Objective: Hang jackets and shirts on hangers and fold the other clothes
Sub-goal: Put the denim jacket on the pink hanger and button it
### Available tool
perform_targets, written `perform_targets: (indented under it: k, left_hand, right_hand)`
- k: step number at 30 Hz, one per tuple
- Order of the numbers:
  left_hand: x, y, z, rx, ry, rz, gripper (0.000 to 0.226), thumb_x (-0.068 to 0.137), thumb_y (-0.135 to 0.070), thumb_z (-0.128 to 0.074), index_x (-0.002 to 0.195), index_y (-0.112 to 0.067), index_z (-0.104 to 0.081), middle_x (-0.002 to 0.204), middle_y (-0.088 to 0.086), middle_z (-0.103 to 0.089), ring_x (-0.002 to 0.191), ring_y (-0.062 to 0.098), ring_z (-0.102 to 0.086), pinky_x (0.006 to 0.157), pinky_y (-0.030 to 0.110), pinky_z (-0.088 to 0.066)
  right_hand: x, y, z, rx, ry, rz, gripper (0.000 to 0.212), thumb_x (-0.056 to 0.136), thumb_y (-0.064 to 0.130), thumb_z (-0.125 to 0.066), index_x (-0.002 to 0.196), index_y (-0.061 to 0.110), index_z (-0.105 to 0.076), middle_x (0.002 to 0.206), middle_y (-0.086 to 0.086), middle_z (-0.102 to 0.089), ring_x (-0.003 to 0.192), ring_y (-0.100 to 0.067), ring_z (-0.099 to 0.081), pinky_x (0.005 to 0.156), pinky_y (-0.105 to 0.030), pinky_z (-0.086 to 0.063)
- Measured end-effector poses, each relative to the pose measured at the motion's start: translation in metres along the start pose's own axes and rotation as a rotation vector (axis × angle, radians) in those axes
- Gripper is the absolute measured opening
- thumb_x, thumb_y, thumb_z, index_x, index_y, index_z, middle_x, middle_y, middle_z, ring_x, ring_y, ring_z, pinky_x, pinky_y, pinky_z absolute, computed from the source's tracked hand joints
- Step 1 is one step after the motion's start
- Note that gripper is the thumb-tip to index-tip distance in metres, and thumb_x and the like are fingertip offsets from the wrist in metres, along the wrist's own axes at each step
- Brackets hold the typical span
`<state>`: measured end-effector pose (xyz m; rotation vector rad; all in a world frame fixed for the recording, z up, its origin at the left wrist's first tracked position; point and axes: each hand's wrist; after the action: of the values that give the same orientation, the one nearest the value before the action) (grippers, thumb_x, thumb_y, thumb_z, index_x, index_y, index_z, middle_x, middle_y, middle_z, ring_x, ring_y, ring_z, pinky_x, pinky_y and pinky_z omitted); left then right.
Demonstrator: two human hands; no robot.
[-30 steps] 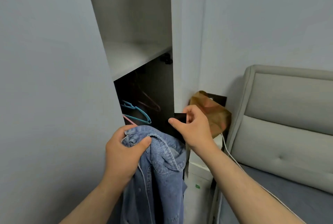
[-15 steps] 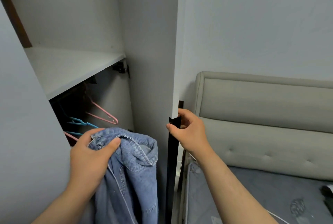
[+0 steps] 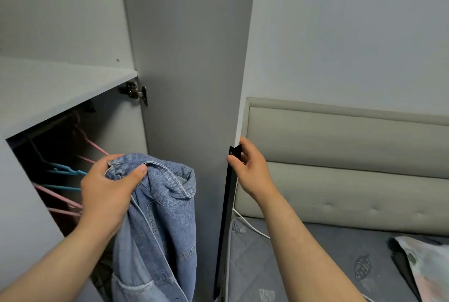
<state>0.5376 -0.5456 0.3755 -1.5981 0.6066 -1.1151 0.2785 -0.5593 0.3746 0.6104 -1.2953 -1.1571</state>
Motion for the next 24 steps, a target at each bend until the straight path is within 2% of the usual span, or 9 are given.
perform_targets:
  k: [3,5,7,12,16,18,21,22,24]
  left_hand:
    - [-0.002,-0.005,-0.007,-0.025,0.001,-0.008,0.029,0.074,-0.003,-0.080,0.079,-0.025,-0.062,0.078,-0.006,-0.065,0.056,-0.010,-0.057,0.059,0.005,-0.048]
    - [-0.002,-0.005,-0.011,-0.039,0.006,-0.008,0.029,0.074,-0.002,-0.079,0.078,-0.025,-0.062,0.078,-0.006,-0.064,0.056,-0.010,-0.057,0.059,0.005,-0.048]
    - [-0.003,-0.005,-0.014,-0.057,0.013,-0.005,0.030,0.074,0.000,-0.079,0.080,-0.024,-0.062,0.078,-0.006,-0.064,0.056,-0.010,-0.057,0.058,0.005,-0.048]
    - [-0.003,-0.003,-0.018,-0.079,0.024,0.012,0.030,0.075,0.000,-0.078,0.081,-0.024,-0.062,0.078,-0.006,-0.065,0.056,-0.009,-0.058,0.058,0.006,-0.049]
    - [-0.006,-0.002,-0.018,-0.095,0.045,0.019,0.029,0.075,0.000,-0.078,0.081,-0.024,-0.063,0.079,-0.006,-0.066,0.058,-0.008,-0.060,0.059,0.007,-0.049]
    - [-0.007,-0.002,-0.016,-0.095,0.051,0.025,0.029,0.075,0.000,-0.078,0.081,-0.024,-0.063,0.079,-0.006,-0.066,0.058,-0.008,-0.060,0.058,0.007,-0.049]
    - [-0.006,-0.001,-0.011,-0.077,0.053,0.025,0.030,0.074,0.000,-0.079,0.081,-0.024,-0.062,0.079,-0.006,-0.066,0.059,-0.008,-0.060,0.059,0.007,-0.049]
    - [-0.006,0.000,-0.009,-0.072,0.050,0.028,0.029,0.074,0.000,-0.079,0.081,-0.023,-0.062,0.079,-0.006,-0.066,0.059,-0.007,-0.060,0.059,0.008,-0.049]
    - [-0.003,0.002,-0.003,-0.066,0.047,0.041,0.028,0.073,-0.001,-0.079,0.082,-0.022,-0.063,0.078,-0.004,-0.067,0.061,-0.003,-0.061,0.062,0.012,-0.051]
  right_hand:
    - [0.005,-0.002,0.007,0.039,-0.002,-0.051,0.047,0.088,-0.004,-0.059,0.128,0.020,-0.056,0.119,0.008,-0.066,0.109,0.000,-0.062,0.093,-0.013,-0.046]
    - [0.006,-0.005,0.010,0.079,-0.051,-0.131,0.038,0.085,0.000,-0.067,0.115,0.023,-0.059,0.107,0.011,-0.068,0.099,0.002,-0.064,0.086,-0.011,-0.049]
    - [0.007,-0.009,0.011,0.075,-0.106,-0.156,0.031,0.082,0.003,-0.072,0.098,0.027,-0.065,0.096,0.012,-0.071,0.091,-0.001,-0.067,0.084,-0.017,-0.053]
    - [0.005,-0.014,0.004,0.102,-0.132,-0.140,0.033,0.083,0.001,-0.069,0.093,0.033,-0.068,0.089,0.014,-0.074,0.089,-0.001,-0.069,0.079,-0.014,-0.050]
    - [0.005,-0.017,0.002,0.040,-0.147,-0.161,0.027,0.085,0.011,-0.069,0.108,0.025,-0.068,0.101,0.010,-0.072,0.095,-0.003,-0.067,0.086,-0.024,-0.053]
    - [0.003,-0.017,-0.001,-0.022,-0.165,-0.159,0.039,0.086,0.015,-0.069,0.124,0.019,-0.062,0.111,0.008,-0.070,0.101,-0.002,-0.065,0.093,-0.030,-0.053]
    - [0.001,-0.010,-0.008,-0.053,-0.165,-0.127,0.058,0.086,0.015,-0.069,0.139,0.022,-0.047,0.130,0.005,-0.060,0.117,-0.007,-0.057,0.104,-0.033,-0.047]
    - [-0.001,-0.007,-0.012,-0.089,-0.175,-0.088,0.060,0.085,0.016,-0.069,0.140,0.022,-0.045,0.134,0.005,-0.057,0.122,-0.008,-0.054,0.107,-0.033,-0.044]
    - [-0.008,0.004,-0.020,-0.272,-0.316,0.089,0.056,0.084,0.018,-0.066,0.137,0.016,-0.047,0.136,-0.002,-0.053,0.126,-0.016,-0.049,0.110,-0.033,-0.037]
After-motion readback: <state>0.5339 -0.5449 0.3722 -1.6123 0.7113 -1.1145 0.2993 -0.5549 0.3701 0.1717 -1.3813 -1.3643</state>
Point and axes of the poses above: each hand's wrist, its own x-axis towards the middle knuckle, its own z-axis out of the back of the hand, y = z × x
